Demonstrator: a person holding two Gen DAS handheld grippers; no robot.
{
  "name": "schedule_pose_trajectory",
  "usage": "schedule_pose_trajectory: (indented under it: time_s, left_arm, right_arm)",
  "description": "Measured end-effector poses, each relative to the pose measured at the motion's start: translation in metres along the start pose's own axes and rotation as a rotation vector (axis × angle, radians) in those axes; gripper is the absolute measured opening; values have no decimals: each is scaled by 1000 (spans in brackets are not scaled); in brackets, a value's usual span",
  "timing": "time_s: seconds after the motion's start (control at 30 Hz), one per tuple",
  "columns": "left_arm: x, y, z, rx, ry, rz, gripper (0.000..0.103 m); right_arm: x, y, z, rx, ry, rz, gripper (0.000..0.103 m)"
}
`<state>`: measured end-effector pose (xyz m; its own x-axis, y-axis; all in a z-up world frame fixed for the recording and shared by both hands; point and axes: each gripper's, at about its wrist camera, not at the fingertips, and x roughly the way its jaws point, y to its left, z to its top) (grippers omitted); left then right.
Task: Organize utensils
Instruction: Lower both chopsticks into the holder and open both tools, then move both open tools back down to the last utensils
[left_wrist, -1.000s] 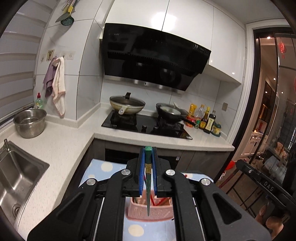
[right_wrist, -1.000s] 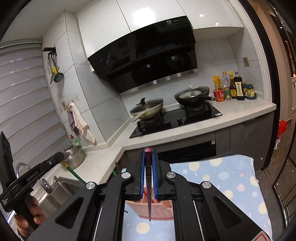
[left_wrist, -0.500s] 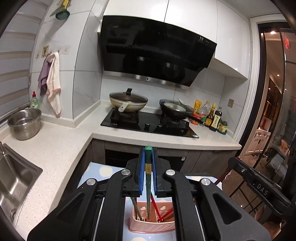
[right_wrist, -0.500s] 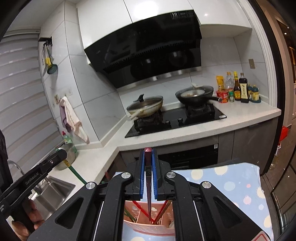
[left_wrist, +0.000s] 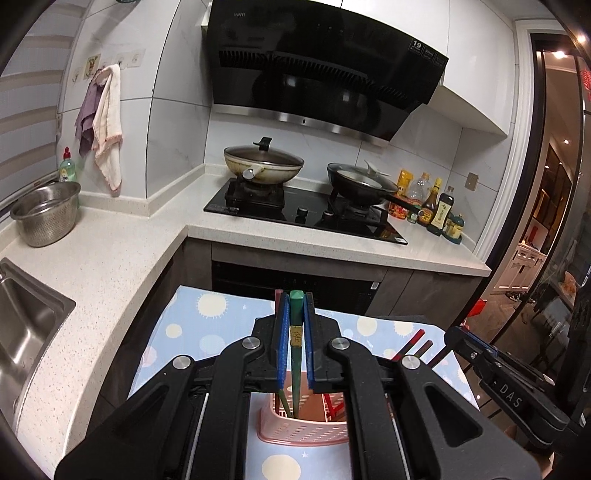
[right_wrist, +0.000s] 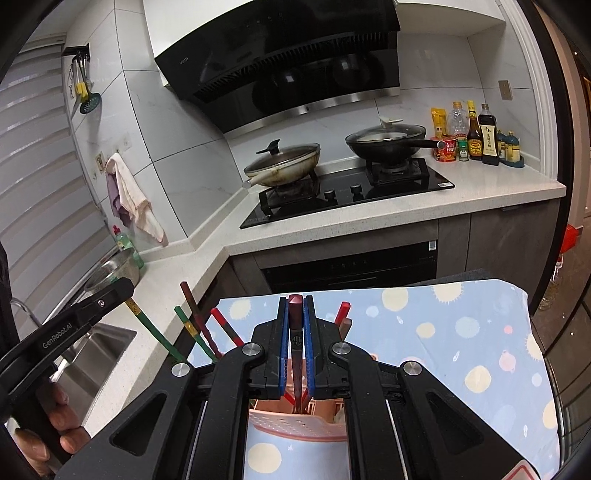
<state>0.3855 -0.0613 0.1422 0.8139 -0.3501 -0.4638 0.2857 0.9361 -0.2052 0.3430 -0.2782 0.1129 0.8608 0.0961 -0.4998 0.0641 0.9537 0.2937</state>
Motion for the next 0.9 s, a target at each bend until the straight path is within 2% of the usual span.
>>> schedule_pose_trajectory:
  time_s: [0.07,0.2,0.43,0.9]
  left_arm:
    - [3,0,-2,1,13,2,7]
    - [3,-2,-5,4,20,23,34]
    - [2,-2,-8,5,22,27,35]
    - [-12,-5,-25,17,45,49,35]
  right_arm:
    - [0,-1,-2,5,-1,2,10]
    - [-2,-2,-2,10,-9,-5,20]
    - [-8,-2,-4,11,-14,-4,24]
    - [-34,8,-24,-25,-7,-5,25]
